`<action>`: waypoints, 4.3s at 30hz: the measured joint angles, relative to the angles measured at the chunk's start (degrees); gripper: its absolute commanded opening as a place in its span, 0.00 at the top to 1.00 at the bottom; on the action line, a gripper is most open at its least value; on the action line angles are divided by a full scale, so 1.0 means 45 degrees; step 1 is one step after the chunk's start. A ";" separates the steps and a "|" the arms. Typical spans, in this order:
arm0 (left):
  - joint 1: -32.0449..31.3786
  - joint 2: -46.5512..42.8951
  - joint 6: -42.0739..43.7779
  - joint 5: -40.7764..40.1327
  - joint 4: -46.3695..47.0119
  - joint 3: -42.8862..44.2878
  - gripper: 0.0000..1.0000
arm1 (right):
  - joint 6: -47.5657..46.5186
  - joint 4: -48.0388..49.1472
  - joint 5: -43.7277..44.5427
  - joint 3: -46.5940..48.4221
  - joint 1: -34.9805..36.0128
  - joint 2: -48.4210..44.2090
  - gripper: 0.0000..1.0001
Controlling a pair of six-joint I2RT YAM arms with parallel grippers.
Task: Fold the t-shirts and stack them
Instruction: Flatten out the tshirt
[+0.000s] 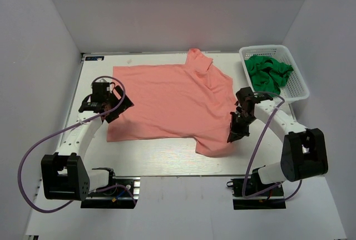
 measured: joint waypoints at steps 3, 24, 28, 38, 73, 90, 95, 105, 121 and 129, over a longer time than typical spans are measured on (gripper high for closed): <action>0.0000 0.0024 0.0000 -0.0015 -0.0068 0.0000 0.00 | 0.0097 -0.0131 0.0194 -0.0044 0.0000 0.0321 0.68; 0.0000 0.1307 0.0083 0.0534 0.0743 0.0000 0.00 | -0.2438 0.3701 -0.0913 0.0525 0.4658 -0.1826 0.10; 0.0000 0.1583 0.0083 0.0719 0.1122 0.0000 0.00 | -0.3327 0.4843 -0.1054 0.0257 0.6683 -0.0452 0.10; 0.0000 0.2798 0.0078 0.1001 0.1525 0.0913 0.00 | -0.4201 0.6460 -0.0194 -0.0685 0.8208 0.1190 0.10; -0.0005 0.3546 0.0199 0.1234 0.0675 0.2929 0.00 | -0.7631 0.5377 -0.3070 -0.0427 1.0069 0.2205 0.10; -0.0903 0.6023 0.0811 0.0306 0.0952 0.4031 0.00 | -0.1365 0.6441 0.4420 -0.0325 0.5916 0.0097 0.10; -0.0899 0.6965 0.0811 -0.0724 0.0602 0.4163 0.00 | -0.0097 0.6110 0.5217 -0.0801 0.3789 0.1039 0.10; -0.0816 0.9296 0.0801 -0.2453 -0.0510 0.6212 0.00 | -0.0126 0.6445 0.5314 0.1671 0.1739 0.4420 0.10; -0.0457 1.2395 0.1103 -0.4517 -0.1987 1.1783 0.00 | -0.2778 0.7325 0.3502 0.7771 0.0364 0.8417 0.10; -0.0403 0.9957 0.1025 -0.4381 -0.1569 0.9306 0.00 | -0.3099 0.7101 0.3147 0.6416 0.0398 0.5775 0.10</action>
